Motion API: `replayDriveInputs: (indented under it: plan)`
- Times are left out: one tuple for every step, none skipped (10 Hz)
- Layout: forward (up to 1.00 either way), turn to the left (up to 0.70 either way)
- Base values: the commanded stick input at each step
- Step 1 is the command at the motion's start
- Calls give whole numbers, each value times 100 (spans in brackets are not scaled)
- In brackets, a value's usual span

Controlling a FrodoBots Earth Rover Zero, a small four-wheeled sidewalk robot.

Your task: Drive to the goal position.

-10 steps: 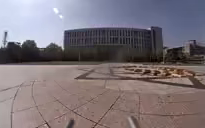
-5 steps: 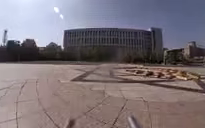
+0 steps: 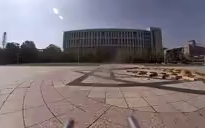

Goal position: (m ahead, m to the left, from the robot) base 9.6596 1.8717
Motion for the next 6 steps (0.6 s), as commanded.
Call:
replayDriveInputs:
  plan:
    - [70, 2]
    - [70, 2]
    - [70, 2]
    - [70, 2]
    - [70, 2]
    - [70, 2]
